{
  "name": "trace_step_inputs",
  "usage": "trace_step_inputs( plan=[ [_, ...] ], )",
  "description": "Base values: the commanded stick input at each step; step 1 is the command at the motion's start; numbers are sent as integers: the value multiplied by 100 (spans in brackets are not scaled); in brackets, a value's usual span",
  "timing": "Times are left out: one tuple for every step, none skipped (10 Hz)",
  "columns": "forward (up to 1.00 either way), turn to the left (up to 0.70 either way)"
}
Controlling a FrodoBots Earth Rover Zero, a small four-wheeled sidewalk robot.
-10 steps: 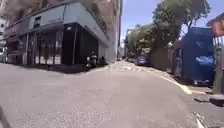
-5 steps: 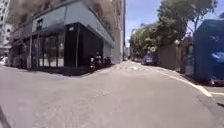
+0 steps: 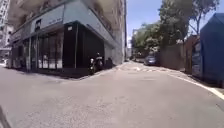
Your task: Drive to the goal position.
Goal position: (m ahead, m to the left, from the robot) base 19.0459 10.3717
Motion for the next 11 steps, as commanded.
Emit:
trace_step_inputs(
  plan=[
    [70, 0],
    [70, 0],
    [70, 0],
    [70, 0],
    [70, 0],
    [70, 0],
    [70, 0],
    [70, 0],
    [70, 0],
    [70, 0],
    [70, -6]
  ],
)
